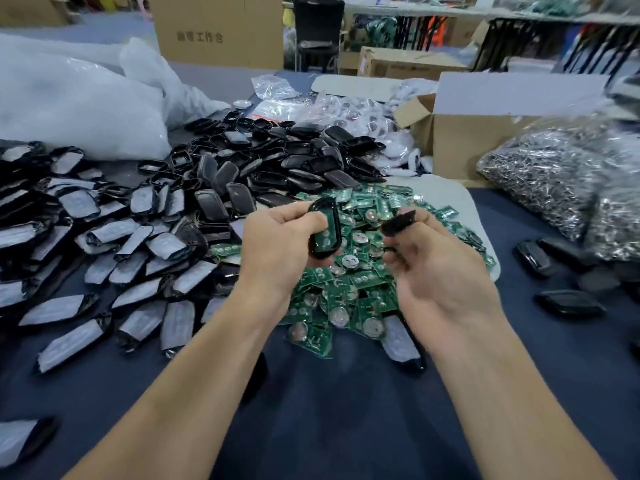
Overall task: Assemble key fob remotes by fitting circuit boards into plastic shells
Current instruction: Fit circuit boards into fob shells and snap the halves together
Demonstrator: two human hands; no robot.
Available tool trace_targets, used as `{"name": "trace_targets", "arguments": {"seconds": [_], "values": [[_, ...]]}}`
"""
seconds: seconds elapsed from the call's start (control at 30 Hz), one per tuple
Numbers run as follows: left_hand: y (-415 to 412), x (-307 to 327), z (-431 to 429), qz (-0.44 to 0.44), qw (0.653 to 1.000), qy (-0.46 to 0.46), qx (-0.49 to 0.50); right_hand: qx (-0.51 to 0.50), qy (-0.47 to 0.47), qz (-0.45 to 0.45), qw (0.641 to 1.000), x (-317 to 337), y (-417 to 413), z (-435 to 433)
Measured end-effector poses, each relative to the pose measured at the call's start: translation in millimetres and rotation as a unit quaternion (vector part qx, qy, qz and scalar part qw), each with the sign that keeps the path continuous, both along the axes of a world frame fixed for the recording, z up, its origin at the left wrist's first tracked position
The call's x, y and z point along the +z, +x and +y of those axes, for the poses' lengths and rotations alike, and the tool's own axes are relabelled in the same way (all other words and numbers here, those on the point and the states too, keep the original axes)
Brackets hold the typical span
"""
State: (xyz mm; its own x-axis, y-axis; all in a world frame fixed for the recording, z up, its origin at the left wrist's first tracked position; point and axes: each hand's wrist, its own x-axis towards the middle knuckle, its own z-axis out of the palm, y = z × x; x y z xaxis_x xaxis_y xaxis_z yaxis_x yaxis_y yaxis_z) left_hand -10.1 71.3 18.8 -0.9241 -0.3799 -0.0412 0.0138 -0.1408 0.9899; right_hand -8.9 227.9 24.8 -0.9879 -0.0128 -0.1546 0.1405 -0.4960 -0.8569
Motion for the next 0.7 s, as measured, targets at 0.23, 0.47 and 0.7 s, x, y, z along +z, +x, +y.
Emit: {"name": "trace_targets", "arguments": {"seconds": [0.23,0.47,0.7], "values": [[2,-2,15,0.016,0.999,-0.020,-0.027,0.129,-0.143,-0.082,0.978,-7,-5,7],[3,-1,18,0.011,0.999,-0.014,-0.047,0.096,-0.037,-0.041,0.994,-15,-9,4],[1,0,14,-0.001,1.000,0.003,-0.018,0.086,-0.016,-0.053,0.995,-17,-10,4]]}}
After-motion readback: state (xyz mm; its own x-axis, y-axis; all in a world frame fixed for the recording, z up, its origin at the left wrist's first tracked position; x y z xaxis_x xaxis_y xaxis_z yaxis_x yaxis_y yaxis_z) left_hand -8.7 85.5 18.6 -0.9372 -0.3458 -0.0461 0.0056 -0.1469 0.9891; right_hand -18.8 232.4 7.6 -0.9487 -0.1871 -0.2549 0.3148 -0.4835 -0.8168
